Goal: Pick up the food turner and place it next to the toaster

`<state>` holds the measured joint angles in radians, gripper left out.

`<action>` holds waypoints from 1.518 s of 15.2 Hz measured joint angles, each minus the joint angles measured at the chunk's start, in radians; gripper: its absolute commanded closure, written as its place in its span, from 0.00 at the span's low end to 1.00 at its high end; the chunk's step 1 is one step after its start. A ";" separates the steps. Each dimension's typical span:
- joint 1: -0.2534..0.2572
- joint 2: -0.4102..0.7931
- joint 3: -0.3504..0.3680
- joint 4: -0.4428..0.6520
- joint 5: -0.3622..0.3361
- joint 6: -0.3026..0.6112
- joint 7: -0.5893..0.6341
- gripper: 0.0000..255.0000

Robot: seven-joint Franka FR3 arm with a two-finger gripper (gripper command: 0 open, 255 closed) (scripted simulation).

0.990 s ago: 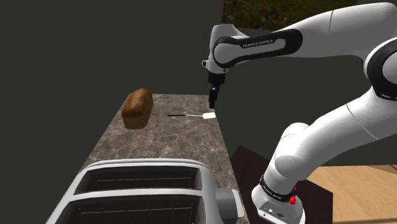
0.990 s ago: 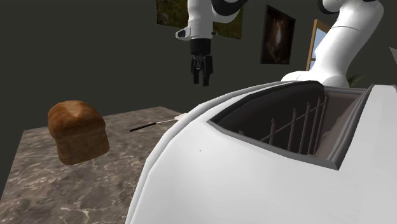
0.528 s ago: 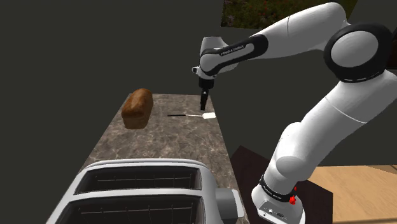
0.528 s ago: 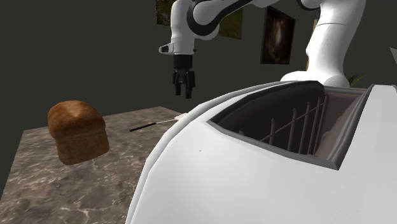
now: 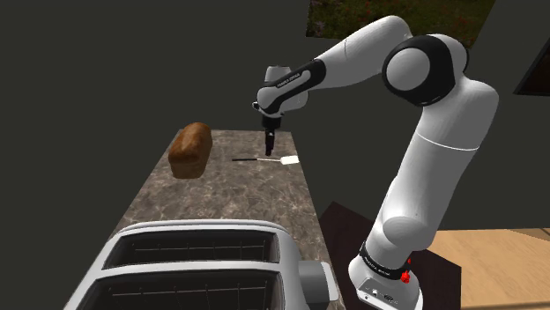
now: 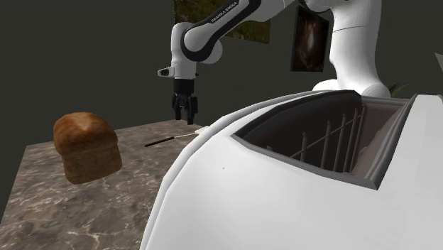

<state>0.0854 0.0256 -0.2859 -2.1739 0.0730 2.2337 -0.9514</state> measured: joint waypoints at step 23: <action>-0.002 0.094 0.006 -0.014 0.047 0.105 -0.049 1.00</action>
<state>0.0832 0.1193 -0.2800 -2.1880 0.1196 2.3391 -1.0005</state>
